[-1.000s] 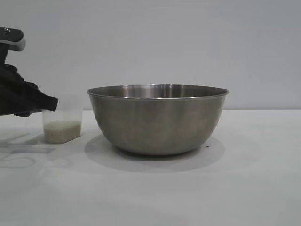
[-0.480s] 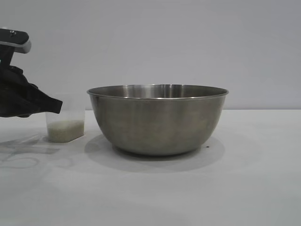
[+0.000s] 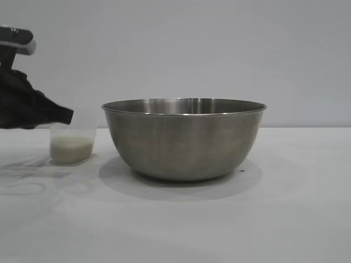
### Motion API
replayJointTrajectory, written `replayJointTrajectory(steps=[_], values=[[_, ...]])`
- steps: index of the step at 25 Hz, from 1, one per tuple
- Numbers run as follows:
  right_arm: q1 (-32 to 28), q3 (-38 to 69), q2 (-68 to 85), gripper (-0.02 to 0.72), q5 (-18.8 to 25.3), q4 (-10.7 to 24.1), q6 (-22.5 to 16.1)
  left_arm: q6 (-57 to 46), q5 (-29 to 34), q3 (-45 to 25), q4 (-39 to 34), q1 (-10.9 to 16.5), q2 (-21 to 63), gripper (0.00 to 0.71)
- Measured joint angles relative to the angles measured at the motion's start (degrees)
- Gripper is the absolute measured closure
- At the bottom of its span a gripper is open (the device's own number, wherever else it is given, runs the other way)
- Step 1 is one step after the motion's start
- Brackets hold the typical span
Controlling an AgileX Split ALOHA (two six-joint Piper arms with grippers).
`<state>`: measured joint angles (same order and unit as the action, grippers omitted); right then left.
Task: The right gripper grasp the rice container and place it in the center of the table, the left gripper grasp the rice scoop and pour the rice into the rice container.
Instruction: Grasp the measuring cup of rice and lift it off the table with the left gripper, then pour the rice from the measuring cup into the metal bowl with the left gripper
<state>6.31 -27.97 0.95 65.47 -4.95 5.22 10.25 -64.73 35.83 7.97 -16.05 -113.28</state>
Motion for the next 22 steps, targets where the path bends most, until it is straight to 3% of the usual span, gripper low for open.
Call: replayJointTrajectory(steps=[8,22], values=[[0.0,0.0,0.0,0.161,0.0,0.0,0.0,4.45,0.0,2.82,-4.05,0.0,4.87,0.71],[0.0,0.0,0.0,0.161,0.0,0.0,0.0,17.85,6.36,11.77,-20.69,-0.76,6.21,0.71]])
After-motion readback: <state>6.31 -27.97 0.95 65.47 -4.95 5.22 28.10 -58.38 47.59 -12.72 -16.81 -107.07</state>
